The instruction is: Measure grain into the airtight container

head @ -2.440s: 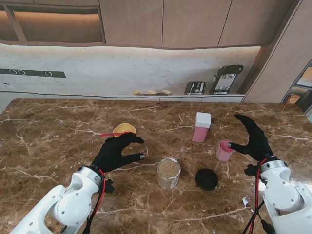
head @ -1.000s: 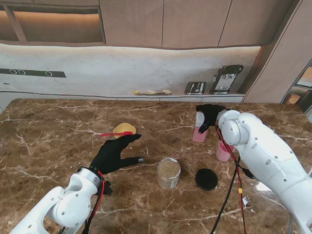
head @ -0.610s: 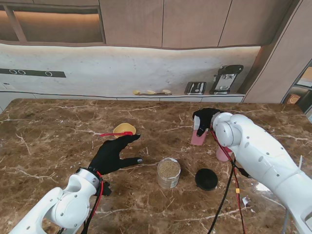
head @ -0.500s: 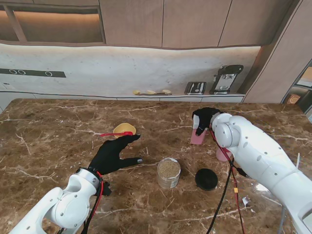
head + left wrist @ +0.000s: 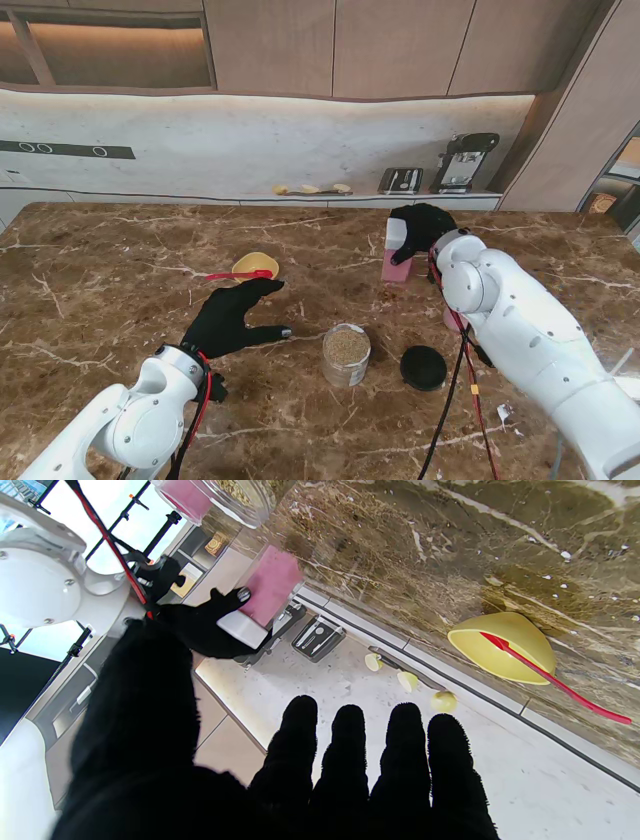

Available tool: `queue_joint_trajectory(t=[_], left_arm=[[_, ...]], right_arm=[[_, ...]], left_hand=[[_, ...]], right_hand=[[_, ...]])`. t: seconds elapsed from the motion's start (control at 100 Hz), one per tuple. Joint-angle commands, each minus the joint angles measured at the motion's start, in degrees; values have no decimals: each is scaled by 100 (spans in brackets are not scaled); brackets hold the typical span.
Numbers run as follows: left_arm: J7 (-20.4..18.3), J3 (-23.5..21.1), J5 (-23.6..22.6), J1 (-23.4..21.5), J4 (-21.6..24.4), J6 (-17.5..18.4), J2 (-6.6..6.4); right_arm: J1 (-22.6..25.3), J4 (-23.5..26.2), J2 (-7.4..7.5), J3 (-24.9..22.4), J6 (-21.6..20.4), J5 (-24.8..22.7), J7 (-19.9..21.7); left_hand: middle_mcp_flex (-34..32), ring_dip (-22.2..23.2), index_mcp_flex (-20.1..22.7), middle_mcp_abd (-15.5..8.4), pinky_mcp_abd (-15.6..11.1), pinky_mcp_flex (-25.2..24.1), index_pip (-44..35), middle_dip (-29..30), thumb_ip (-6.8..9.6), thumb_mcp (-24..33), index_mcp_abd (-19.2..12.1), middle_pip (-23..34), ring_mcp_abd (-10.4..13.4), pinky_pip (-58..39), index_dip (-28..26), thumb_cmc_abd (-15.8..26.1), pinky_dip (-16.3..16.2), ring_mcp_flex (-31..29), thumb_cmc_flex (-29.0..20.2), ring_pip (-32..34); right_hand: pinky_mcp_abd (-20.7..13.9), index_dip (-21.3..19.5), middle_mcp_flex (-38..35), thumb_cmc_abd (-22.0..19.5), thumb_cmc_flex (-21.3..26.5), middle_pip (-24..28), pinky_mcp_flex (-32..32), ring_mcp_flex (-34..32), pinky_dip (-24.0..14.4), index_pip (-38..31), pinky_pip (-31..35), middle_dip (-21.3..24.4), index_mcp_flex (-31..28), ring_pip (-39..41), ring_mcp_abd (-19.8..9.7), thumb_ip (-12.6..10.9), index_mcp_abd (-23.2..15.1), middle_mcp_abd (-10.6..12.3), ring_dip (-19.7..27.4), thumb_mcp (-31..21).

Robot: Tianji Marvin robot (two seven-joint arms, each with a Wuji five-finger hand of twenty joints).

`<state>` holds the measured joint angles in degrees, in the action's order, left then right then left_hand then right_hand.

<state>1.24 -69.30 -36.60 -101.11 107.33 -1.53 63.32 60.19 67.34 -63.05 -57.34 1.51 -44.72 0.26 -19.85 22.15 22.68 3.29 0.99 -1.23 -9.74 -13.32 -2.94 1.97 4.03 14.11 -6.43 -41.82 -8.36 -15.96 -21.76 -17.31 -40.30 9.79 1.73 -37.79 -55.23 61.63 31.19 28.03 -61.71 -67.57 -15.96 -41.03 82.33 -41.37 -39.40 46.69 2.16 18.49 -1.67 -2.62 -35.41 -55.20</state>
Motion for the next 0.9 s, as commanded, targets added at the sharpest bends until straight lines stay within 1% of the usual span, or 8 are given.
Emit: queue_joint_trajectory(t=[0.0, 0.07, 0.11, 0.23, 0.34, 0.5, 0.69, 0.89], left_arm=[[-34, 19, -18, 50, -4, 31, -12], [-27, 39, -38, 110, -19, 75, -12], [-31, 53, -28, 149, -29, 110, -12], [-77, 132, 78, 306, -86, 229, -12], [-121, 232, 183, 479, -167, 332, -10], [-57, 405, 486, 713, -304, 371, 39], [20, 564, 659, 887, -408, 427, 78], [200, 802, 831, 1073, -527, 319, 151]], right_arm=[[78, 399, 30, -128, -3, -17, 62], [329, 945, 44, -424, -10, -17, 159], [465, 1245, 57, -565, -8, -5, 278], [893, 2165, 77, -909, 25, 257, 637], [1237, 2841, 91, -1105, 18, 579, 881], [1661, 3563, 123, -1239, -57, 1006, 1174], [1991, 4019, 157, -1223, -270, 1092, 1299], [2103, 4173, 153, -1000, -319, 1194, 1288]], left_hand=[[221, -64, 211, 0, -268, -67, -1, 54, 160, 154, 146, -19, 271, 26, 3, -195, 110, 204, -92, -112], [212, -58, 174, -10, -268, -65, 7, 42, 168, 202, 228, 5, 256, 25, -1, -429, 109, 185, -104, -97], [250, -50, 137, -4, -273, -67, 27, 18, -49, 1960, 267, 43, 251, 8, -14, -967, 98, 192, 692, -82], [379, -41, -81, 43, -195, -56, 68, 2, -162, 2643, 394, 69, 206, -134, 2, -1565, 28, 214, 922, -73], [700, -5, -472, 151, -32, 66, 84, -84, -260, 2766, 592, 106, 50, -245, -18, -1795, -24, 355, 1011, -29], [992, 264, -1117, 172, 706, 632, 42, -106, -357, 2695, 662, -426, -602, -740, -275, -1946, -288, 276, 1134, 337], [1051, 768, -1298, 82, 1229, 1106, 9, -395, -377, 2432, 397, -577, -834, -1261, -508, -1969, -560, -526, 1199, 947], [969, 1758, -1288, 197, 1321, 1836, -20, -461, -358, 2289, 290, -367, -877, -2200, -586, -1915, -980, -1645, 1159, 1926]], right_hand=[[-399, -182, -992, -781, 1321, 881, -102, -369, -106, -1274, 310, -565, -617, 102, -13, -308, -849, 482, -113, -1024], [-398, -160, -998, -791, 1322, 864, -104, -372, -109, -1276, 315, -576, -612, 98, -4, -310, -829, 461, -123, -1025], [-395, -145, -1001, -804, 1313, 857, -106, -378, -111, -1268, 319, -583, -602, 99, 3, -310, -819, 455, -128, -1023], [-389, -94, -1005, -845, 1305, 824, -106, -384, -118, -1238, 328, -599, -592, 94, 13, -318, -770, 429, -146, -1024], [-392, -70, -1012, -879, 1287, 798, -105, -387, -121, -1225, 328, -612, -580, 91, 15, -317, -763, 410, -160, -1002], [-400, -48, -1010, -939, 1286, 758, -102, -378, -128, -1201, 326, -638, -553, 76, 19, -329, -733, 398, -177, -972], [-420, -44, -1011, -979, 1271, 724, -98, -380, -129, -1185, 306, -665, -541, 65, 15, -339, -727, 407, -193, -947], [-420, -55, -1023, -1002, 1264, 697, -98, -383, -137, -1191, 301, -689, -540, 53, 11, -348, -726, 407, -207, -935]])
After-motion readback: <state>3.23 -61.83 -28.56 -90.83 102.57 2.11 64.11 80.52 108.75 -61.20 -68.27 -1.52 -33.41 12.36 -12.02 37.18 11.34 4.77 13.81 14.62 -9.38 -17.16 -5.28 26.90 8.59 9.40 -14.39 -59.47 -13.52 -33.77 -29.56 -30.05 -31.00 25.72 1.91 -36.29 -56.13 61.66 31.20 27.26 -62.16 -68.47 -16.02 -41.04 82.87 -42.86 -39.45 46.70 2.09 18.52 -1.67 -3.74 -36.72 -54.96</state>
